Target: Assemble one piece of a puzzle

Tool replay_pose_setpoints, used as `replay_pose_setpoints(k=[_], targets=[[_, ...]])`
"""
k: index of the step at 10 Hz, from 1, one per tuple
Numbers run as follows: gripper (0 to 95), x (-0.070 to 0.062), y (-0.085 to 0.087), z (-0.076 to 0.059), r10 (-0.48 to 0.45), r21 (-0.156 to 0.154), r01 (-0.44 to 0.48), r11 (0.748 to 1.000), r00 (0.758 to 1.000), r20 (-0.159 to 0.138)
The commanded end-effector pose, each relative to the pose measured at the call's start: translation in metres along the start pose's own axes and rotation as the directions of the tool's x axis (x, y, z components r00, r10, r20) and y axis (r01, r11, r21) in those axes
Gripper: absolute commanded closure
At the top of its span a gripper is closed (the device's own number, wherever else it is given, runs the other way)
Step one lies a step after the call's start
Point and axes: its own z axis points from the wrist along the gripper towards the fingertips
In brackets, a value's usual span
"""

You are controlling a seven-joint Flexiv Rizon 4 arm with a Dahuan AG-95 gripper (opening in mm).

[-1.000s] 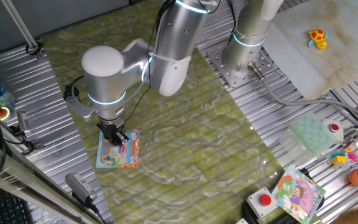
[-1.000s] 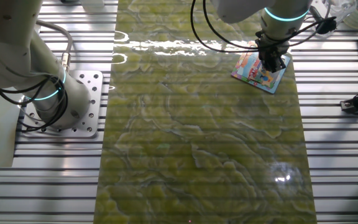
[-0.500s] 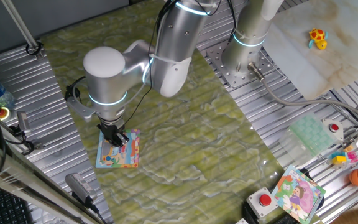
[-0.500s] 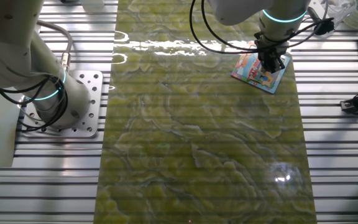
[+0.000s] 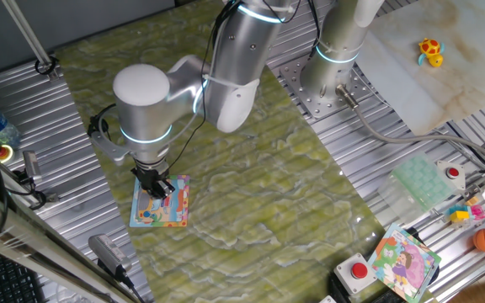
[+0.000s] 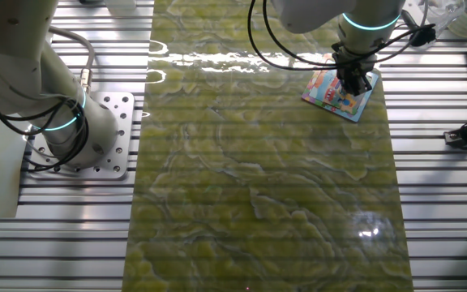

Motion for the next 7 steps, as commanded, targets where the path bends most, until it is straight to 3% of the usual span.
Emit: replay_pose_setpoints(k=[1,7], targets=[[95.0,0.0000,0.0008,-0.0005,0.002,0.000,-0.002,1.000,1.000,-0.001],[95.0,-0.0005,0.0039,0.0006,0.012,-0.002,-0.012,1.000,1.000,-0.023]])
